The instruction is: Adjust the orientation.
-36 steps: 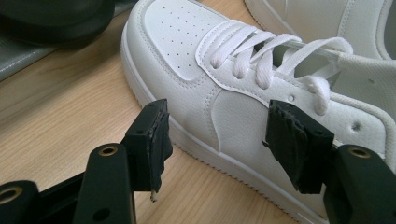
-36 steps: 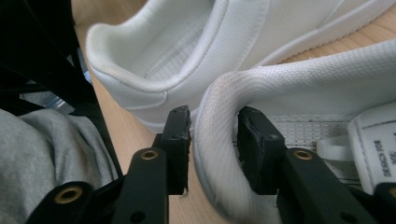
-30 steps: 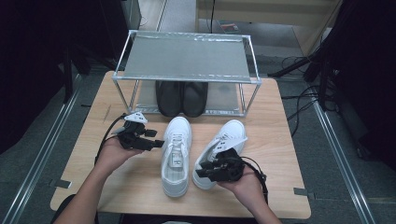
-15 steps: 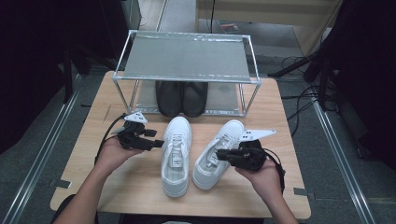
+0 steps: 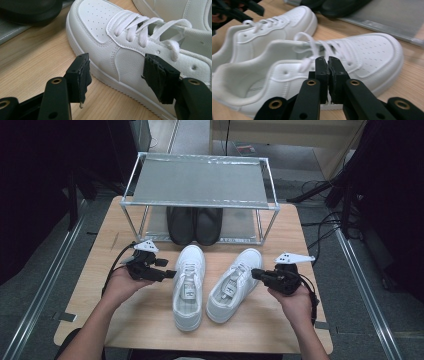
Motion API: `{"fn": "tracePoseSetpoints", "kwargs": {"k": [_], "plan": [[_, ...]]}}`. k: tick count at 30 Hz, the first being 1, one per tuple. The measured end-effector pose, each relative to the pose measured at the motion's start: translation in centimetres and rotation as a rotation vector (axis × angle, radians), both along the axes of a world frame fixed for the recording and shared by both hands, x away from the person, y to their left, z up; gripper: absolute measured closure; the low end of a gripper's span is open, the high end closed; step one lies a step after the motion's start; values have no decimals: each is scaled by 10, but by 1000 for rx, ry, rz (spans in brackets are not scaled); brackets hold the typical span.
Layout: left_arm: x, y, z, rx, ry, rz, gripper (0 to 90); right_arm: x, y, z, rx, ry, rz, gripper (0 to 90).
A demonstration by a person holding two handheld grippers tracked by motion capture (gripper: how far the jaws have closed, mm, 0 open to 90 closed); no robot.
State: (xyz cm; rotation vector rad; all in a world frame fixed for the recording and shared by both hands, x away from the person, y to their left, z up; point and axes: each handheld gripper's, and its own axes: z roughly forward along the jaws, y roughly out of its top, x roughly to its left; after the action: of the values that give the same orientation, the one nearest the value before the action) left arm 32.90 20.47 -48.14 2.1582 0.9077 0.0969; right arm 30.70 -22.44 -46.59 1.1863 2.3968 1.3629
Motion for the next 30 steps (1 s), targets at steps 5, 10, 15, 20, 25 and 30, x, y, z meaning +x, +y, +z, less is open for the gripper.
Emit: {"fn": "tracePoseSetpoints", "kwargs": {"k": [5,10,15,20,25,30], "plan": [[0,0,0,1,-2,0,384,11,-4,-9,-24,37,-36,900],[0,0,0,5,-5,1,382,20,-4,-18,-54,72,-66,900],[-3,2,0,0,-7,11,383,24,0,-22,-82,87,-58,900],[-6,5,-1,4,-4,18,384,27,1,-22,-77,92,-46,900],[-11,7,-1,-1,-5,23,383,31,5,-22,-91,86,-38,900],[-14,9,-2,7,-3,30,382,35,8,-22,-87,91,-31,900]]}}
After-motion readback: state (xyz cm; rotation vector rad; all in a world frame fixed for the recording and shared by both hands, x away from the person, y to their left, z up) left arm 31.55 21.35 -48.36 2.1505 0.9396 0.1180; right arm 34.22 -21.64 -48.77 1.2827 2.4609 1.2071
